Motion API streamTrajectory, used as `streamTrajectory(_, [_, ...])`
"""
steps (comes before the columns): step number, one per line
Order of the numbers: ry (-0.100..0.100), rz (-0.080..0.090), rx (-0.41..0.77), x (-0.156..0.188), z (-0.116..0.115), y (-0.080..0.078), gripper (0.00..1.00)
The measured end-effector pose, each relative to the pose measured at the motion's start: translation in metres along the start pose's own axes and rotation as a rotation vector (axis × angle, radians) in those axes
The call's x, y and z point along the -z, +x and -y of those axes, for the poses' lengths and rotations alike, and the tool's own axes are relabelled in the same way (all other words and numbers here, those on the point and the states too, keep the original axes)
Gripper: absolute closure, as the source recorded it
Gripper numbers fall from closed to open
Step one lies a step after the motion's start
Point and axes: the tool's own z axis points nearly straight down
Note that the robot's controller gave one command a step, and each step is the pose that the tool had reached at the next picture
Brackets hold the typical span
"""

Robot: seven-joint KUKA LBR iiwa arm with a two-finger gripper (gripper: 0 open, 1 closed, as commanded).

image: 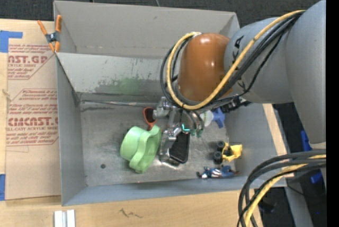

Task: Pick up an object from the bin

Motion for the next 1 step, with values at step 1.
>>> streamTrajectory(1, [-0.001,0.007,0.0,0.0043,0.0002,-0.002,0.0])
